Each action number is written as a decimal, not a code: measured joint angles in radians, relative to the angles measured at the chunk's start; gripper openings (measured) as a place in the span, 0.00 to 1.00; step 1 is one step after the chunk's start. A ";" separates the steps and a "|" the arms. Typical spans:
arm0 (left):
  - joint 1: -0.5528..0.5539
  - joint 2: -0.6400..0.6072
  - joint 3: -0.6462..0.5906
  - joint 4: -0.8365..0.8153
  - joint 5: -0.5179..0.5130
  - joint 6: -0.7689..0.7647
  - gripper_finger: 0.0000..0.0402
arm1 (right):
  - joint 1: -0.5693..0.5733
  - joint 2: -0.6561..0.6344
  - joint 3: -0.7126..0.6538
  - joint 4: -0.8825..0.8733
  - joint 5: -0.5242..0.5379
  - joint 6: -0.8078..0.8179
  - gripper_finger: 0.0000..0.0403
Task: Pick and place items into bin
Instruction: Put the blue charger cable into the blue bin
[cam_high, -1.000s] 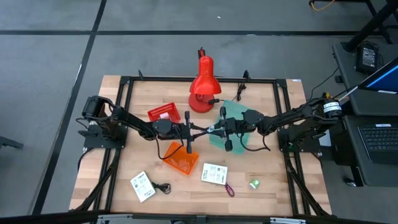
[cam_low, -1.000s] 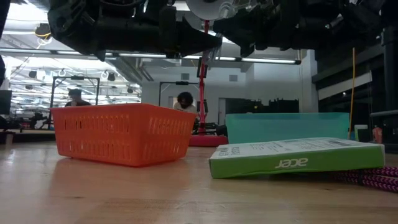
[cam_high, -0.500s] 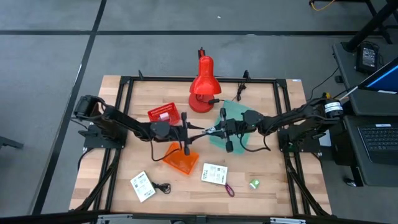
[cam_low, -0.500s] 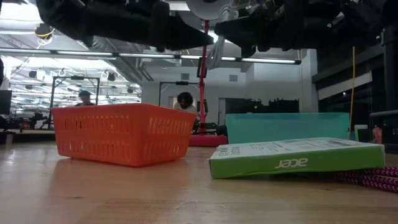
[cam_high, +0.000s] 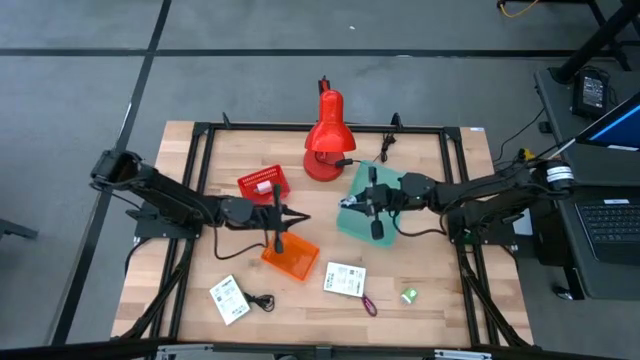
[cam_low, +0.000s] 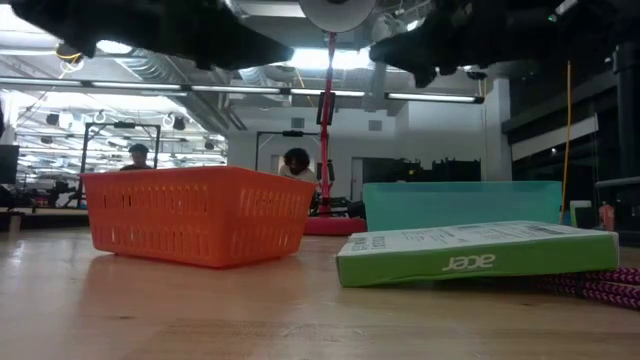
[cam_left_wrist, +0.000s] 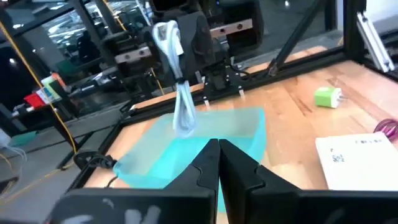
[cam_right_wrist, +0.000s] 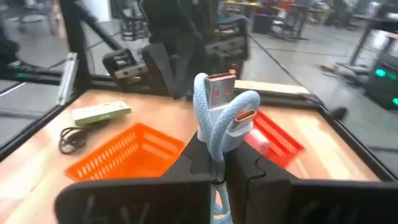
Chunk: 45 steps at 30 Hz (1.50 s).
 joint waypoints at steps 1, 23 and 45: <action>0.000 -0.020 -0.022 0.010 0.000 -0.013 0.01 | 0.000 -0.011 -0.014 0.001 0.015 0.007 0.02; 0.002 -0.106 -0.135 0.074 -0.013 -0.057 0.01 | -0.089 -0.172 -0.140 -0.254 0.243 0.447 0.01; 0.003 -0.105 -0.135 0.066 -0.014 -0.057 0.00 | -0.205 -0.112 -0.107 -0.460 0.058 0.604 0.01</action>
